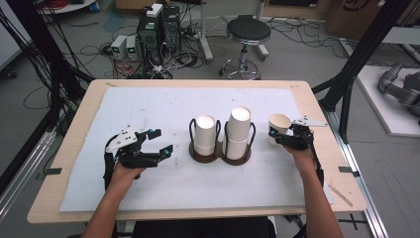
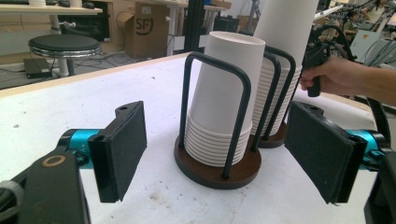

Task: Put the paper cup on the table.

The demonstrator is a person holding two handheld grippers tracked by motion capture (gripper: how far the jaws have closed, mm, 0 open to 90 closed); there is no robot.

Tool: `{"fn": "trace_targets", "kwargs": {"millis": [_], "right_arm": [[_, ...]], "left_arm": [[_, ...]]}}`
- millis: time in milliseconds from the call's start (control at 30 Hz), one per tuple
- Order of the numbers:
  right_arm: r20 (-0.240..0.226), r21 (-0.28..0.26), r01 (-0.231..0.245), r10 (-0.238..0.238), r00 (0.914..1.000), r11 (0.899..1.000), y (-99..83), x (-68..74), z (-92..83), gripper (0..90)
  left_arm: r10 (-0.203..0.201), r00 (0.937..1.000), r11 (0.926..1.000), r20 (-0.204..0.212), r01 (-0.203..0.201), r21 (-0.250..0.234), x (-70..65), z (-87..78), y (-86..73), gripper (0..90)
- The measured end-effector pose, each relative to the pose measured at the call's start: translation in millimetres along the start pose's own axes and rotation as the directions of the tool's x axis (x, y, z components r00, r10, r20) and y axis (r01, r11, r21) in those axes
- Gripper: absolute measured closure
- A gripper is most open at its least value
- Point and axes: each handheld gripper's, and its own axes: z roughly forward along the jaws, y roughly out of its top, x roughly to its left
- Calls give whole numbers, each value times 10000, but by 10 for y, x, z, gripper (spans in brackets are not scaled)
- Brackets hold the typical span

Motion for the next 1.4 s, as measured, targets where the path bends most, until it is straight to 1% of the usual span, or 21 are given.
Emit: {"fn": "trace_targets", "kwargs": {"millis": [33,100,167,200,367,433,467,500,533,567,733,867,933,1067,1167,1200,1333,1400], "right_arm": [[7,67,-73,73,10000,10000,-6,3,-2,265],[45,314,-44,42,10000,9995,-23,14,0,219],[-26,453,99,-98,9999,9989,-33,20,-2,217],[-65,461,94,-91,9999,9989,-32,28,-13,217],[-184,379,62,-55,9998,9993,-32,30,-83,217],[-166,383,107,-101,9998,9992,-39,18,-109,217],[-184,275,60,-55,9998,9996,-51,12,-134,216],[-213,192,112,-108,9997,9998,-65,4,-151,217],[-207,182,152,-149,9997,9997,-84,-8,-166,216],[-246,223,97,-91,9997,9997,-104,-23,-187,217],[-373,100,26,-22,9993,9999,-146,-65,-288,217],[-531,-103,9,-14,9986,9999,-174,-47,-436,217],[-521,-299,111,-126,9986,9995,-178,-35,-500,216],[-614,-741,130,-176,9980,9972,-189,-10,-686,217],[-719,-949,113,-182,9972,9954,-188,27,-807,216],[-790,-986,98,-176,9967,9951,-183,45,-834,216],[-1161,-1300,326,-479,9921,9910,-129,174,-937,216],[-1528,-1524,501,-736,9855,9870,-86,277,-970,216]], "left_arm": [[-28,10000,10000,20,28,4,-4,3,-1,212],[-40,10000,10000,13,40,10,-5,1,-1,212],[-61,10000,10000,-18,61,-11,-1,-3,-1,212],[-61,10000,10000,-16,61,-13,1,-5,-2,212],[-158,9999,9999,15,158,21,2,-8,-17,212],[-186,9998,9998,10,186,14,1,-10,-20,212],[-188,9998,9998,6,188,20,1,-11,-21,212],[-181,9998,9998,6,181,28,2,-13,-21,212],[-179,9998,9998,-5,179,-13,4,-13,-21,212],[-180,9998,9998,12,180,-6,5,-16,-20,212],[-199,9998,9998,11,199,-38,4,-17,-17,212],[-214,9998,9998,-31,214,-52,9,-21,-16,212],[-208,9998,9998,-15,208,-50,14,-25,-17,212],[-199,9998,9998,-14,199,-66,14,-32,-15,212],[-218,9998,9997,-32,218,-96,17,-33,-14,212],[-242,9997,9996,-41,242,-115,16,-31,-13,212],[-241,9997,9996,-34,240,-150,16,-30,-7,212],[-211,9998,9996,-29,210,-161,16,-31,-1,212]]}}
